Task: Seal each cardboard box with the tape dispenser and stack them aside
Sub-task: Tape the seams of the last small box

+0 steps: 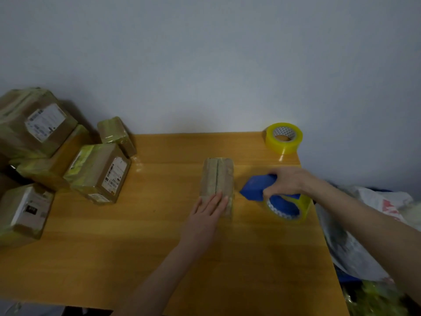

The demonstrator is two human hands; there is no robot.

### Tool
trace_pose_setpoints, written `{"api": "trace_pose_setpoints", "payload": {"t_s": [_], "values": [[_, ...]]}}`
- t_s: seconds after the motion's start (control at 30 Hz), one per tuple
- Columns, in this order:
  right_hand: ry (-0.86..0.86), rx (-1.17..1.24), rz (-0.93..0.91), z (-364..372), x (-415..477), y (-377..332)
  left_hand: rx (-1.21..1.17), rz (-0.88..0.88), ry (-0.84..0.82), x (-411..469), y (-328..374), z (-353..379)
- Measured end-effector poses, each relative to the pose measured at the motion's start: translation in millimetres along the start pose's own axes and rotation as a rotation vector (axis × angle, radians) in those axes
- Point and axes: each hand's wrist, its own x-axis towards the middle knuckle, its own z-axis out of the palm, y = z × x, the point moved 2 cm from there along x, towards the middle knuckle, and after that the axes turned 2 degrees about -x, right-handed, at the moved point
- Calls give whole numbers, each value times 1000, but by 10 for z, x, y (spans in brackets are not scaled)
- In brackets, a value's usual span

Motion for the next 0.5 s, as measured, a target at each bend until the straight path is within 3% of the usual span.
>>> {"api": "trace_pose_setpoints", "payload": {"t_s": [0.13,0.27,0.4,0.5], "values": [[217,715,172,140,149,195,28,-8,0,-2,31,7],[99,1266,403,568,340,143,57,-8,-27,-7,44,-5],[49,1433,400,712,458,108,43,3,-35,-6,93,-16],[48,1313,372,718,443,123,-197,-30,67,-18,20,-102]]}}
